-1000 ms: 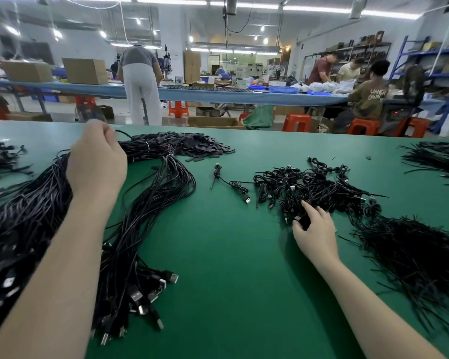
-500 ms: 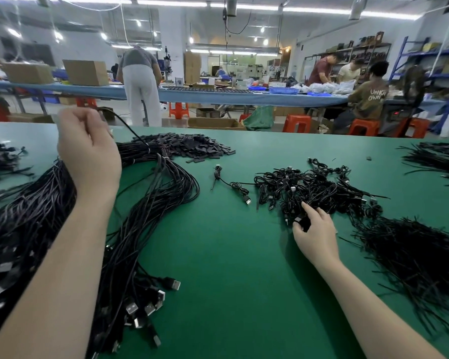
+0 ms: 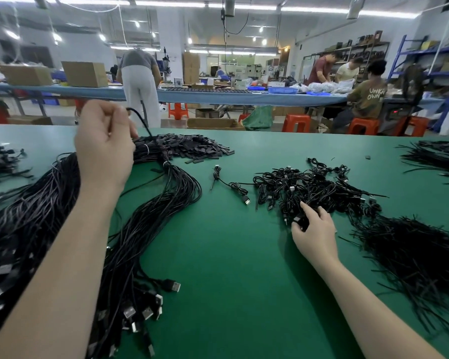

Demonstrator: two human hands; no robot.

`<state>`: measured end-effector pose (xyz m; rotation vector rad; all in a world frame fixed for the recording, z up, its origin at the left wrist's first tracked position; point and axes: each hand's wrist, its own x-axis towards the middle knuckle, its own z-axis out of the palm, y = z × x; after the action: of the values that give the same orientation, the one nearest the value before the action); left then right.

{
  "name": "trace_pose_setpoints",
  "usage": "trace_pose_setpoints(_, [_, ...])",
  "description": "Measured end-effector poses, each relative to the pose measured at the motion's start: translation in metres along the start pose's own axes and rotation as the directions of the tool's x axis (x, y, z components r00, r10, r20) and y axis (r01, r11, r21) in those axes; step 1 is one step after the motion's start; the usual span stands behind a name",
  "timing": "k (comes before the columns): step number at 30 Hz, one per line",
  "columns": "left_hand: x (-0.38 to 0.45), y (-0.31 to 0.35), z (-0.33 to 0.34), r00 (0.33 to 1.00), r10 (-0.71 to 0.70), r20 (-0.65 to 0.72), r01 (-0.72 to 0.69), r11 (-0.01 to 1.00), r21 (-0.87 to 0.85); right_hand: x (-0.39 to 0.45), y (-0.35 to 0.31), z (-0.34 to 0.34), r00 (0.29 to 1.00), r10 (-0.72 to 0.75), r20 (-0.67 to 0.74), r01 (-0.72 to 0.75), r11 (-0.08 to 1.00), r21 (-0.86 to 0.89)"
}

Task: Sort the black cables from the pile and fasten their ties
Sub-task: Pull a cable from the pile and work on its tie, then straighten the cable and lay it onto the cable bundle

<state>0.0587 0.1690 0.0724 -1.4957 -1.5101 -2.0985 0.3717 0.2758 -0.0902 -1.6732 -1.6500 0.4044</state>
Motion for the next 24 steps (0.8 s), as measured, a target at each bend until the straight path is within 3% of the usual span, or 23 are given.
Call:
trace_pose_setpoints(5, [-0.010, 0.015, 0.006, 0.984, 0.149, 0.103, -0.127, 0.974, -0.189, 0.001, 0.001, 0.000, 1.000, 0.003, -0.026, -0.003, 1.000, 0.011])
trace_pose_setpoints(8, [-0.010, 0.028, 0.006, 0.966, 0.247, 0.078, -0.206, 0.914, -0.350, -0.004, -0.007, -0.002, 0.986, -0.115, -0.117, 0.106, 0.991, -0.079])
trace_pose_setpoints(10, [-0.014, 0.029, 0.009, 0.943, 0.224, 0.246, -0.144, 0.942, -0.303, -0.010, -0.024, -0.010, 0.924, -0.322, -0.207, 0.322, 0.946, -0.037])
trace_pose_setpoints(13, [-0.028, 0.025, 0.026, 0.788, 0.083, 0.610, -0.082, 0.996, -0.029, -0.022, -0.073, -0.031, 0.808, -0.572, -0.145, 0.587, 0.802, 0.109])
trace_pose_setpoints(15, [-0.040, 0.026, 0.042, 0.726, 0.077, 0.684, -0.120, 0.993, 0.016, -0.034, -0.107, -0.041, 0.797, -0.601, 0.058, 0.531, 0.743, 0.407])
trace_pose_setpoints(17, [-0.051, 0.027, 0.054, 0.706, 0.076, 0.704, -0.108, 0.994, 0.001, -0.042, -0.127, -0.049, 0.780, -0.565, 0.268, 0.238, 0.665, 0.708])
trace_pose_setpoints(18, [-0.055, 0.027, 0.057, 0.702, 0.051, 0.711, -0.081, 0.997, 0.009, -0.043, -0.132, -0.053, 0.765, -0.533, 0.361, 0.072, 0.628, 0.775])
trace_pose_setpoints(19, [-0.057, 0.025, 0.059, 0.702, 0.021, 0.711, -0.056, 0.998, 0.026, -0.042, -0.132, -0.059, 0.732, -0.523, 0.438, -0.025, 0.620, 0.784])
trace_pose_setpoints(22, [-0.061, 0.020, 0.061, 0.690, -0.029, 0.723, -0.050, 0.995, 0.088, -0.031, -0.119, -0.074, 0.630, -0.570, 0.528, 0.057, 0.712, 0.700])
trace_pose_setpoints(24, [-0.061, 0.021, 0.061, 0.654, -0.053, 0.755, -0.047, 0.993, 0.110, -0.023, -0.112, -0.080, 0.633, -0.535, 0.560, 0.057, 0.753, 0.655])
